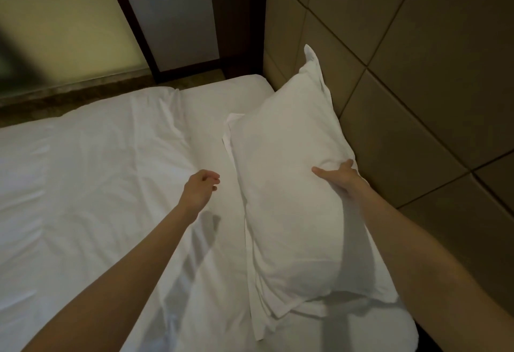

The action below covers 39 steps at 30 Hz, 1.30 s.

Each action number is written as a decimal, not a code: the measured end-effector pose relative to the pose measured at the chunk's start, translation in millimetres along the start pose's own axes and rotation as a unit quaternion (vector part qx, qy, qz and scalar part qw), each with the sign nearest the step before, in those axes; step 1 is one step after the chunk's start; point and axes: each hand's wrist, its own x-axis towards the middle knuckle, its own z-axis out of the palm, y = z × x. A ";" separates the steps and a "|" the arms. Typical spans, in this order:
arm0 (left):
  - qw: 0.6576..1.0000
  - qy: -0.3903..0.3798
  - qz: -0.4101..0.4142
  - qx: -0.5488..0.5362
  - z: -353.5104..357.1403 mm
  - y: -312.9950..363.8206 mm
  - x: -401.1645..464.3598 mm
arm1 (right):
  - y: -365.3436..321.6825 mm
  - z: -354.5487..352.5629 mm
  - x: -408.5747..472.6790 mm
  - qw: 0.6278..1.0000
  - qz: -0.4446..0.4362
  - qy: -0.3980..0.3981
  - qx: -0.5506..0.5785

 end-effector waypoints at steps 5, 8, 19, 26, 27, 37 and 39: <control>1.000 -0.005 0.006 -0.001 7.3 8.1 8.9 | 0.3 17.5 13.8 0.999 -0.029 -0.041 -0.008; 1.000 -0.012 0.006 -0.001 11.3 7.5 13.2 | 2.5 39.8 10.3 0.993 -0.073 -0.076 0.055; 1.000 0.016 0.017 -0.017 -5.2 12.9 33.8 | -87.7 45.5 -12.0 0.968 -0.231 0.094 0.019; 0.995 0.038 0.081 -0.051 -28.9 62.3 68.7 | -193.2 -22.8 -32.0 0.924 -0.328 0.171 0.093; 0.994 0.043 0.089 -0.056 -32.2 69.4 72.9 | -204.7 -30.9 -33.3 0.917 -0.342 0.182 0.094; 0.986 0.090 0.139 -0.033 -69.1 117.4 124.6 | -331.9 -90.7 16.3 0.879 -0.384 0.278 -0.052; 0.986 0.092 0.139 -0.027 -68.9 115.6 132.9 | -339.4 -97.2 33.3 0.898 -0.333 0.244 -0.148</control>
